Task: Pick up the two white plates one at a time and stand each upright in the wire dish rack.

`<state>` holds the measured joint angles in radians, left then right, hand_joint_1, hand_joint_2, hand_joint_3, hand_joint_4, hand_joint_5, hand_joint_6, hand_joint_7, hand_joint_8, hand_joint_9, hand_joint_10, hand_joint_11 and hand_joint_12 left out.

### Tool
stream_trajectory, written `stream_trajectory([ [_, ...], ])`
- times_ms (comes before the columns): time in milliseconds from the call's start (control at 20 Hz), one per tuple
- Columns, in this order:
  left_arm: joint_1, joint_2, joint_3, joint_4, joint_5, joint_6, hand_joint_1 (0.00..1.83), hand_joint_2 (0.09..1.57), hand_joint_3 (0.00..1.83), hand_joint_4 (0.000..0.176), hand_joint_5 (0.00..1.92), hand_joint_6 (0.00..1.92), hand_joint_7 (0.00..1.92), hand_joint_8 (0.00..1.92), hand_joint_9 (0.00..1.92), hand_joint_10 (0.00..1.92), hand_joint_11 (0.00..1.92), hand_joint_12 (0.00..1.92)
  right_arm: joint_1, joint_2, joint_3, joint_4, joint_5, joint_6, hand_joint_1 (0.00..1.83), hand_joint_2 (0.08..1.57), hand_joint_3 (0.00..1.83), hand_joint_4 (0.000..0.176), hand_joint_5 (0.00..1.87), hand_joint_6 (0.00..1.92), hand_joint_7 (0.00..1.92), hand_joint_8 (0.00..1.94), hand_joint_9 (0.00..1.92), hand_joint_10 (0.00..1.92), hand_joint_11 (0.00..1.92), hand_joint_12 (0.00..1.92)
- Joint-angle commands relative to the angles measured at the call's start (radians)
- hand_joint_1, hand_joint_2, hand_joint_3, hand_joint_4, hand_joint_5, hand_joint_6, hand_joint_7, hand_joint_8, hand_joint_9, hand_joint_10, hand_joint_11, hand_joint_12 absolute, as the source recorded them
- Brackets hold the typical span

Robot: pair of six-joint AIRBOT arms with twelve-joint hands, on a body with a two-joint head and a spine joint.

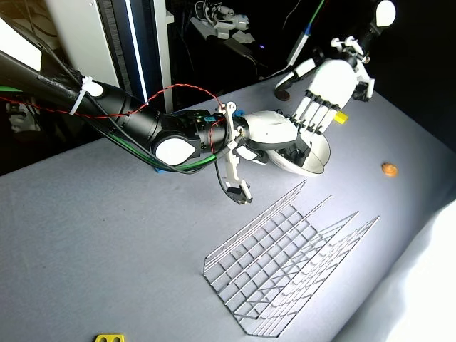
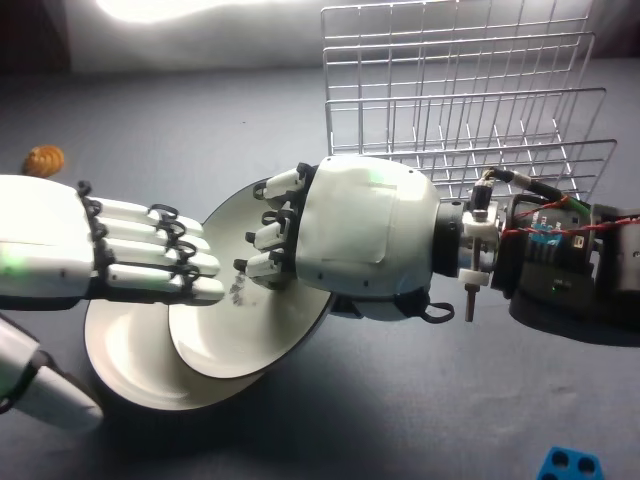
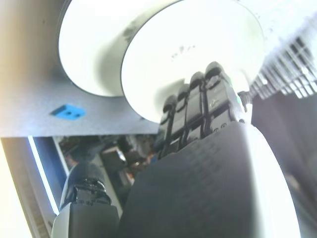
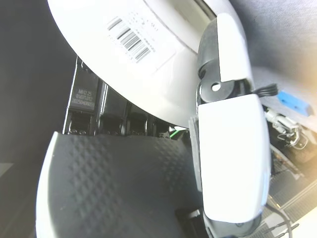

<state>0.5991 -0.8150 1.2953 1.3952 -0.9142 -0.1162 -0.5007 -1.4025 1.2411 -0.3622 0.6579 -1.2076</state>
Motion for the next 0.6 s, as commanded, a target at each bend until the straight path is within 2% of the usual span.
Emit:
stream_trajectory([
  [0, -0.011, 0.017, 0.001, -0.037, -0.052, -0.004, 0.00, 1.09, 0.00, 0.000, 0.02, 0.01, 0.00, 0.00, 0.00, 0.00, 0.00, 0.00, 0.018, 0.011, -0.006, 0.041, 0.088, -0.004, 1.21, 1.14, 0.00, 0.019, 0.93, 1.11, 0.97, 0.95, 1.11, 0.00, 0.65, 0.91],
  [150, -0.011, 0.050, 0.001, 0.001, -0.052, -0.004, 0.00, 1.09, 0.00, 0.000, 0.02, 0.00, 0.00, 0.00, 0.00, 0.00, 0.00, 0.00, 0.043, 0.026, -0.032, 0.068, 0.088, -0.002, 1.21, 1.13, 0.00, 0.021, 0.93, 1.12, 0.98, 0.95, 1.13, 0.01, 0.68, 0.88],
  [250, -0.008, 0.072, 0.004, 0.025, -0.052, -0.004, 0.00, 1.09, 0.00, 0.000, 0.03, 0.01, 0.00, 0.00, 0.00, 0.00, 0.00, 0.00, 0.045, 0.035, -0.051, 0.068, 0.088, -0.002, 1.20, 1.15, 0.00, 0.016, 0.90, 1.17, 0.93, 1.01, 1.08, 0.00, 0.63, 0.91],
  [450, 0.005, 0.127, 0.001, 0.028, -0.053, -0.005, 0.00, 1.09, 0.00, 0.000, 0.03, 0.01, 0.00, 0.00, 0.00, 0.00, 0.00, 0.00, 0.056, 0.055, -0.081, 0.068, 0.091, -0.002, 1.21, 1.14, 0.00, 0.019, 0.93, 1.13, 0.98, 0.94, 1.11, 0.01, 0.67, 0.92],
  [550, 0.003, 0.151, -0.002, 0.028, -0.045, -0.039, 0.00, 1.09, 0.00, 0.000, 0.05, 0.01, 0.02, 0.01, 0.00, 0.00, 0.00, 0.00, 0.066, 0.066, -0.101, 0.077, 0.092, -0.003, 1.21, 1.13, 0.00, 0.020, 0.93, 1.12, 0.98, 0.94, 1.12, 0.00, 0.67, 0.91],
])
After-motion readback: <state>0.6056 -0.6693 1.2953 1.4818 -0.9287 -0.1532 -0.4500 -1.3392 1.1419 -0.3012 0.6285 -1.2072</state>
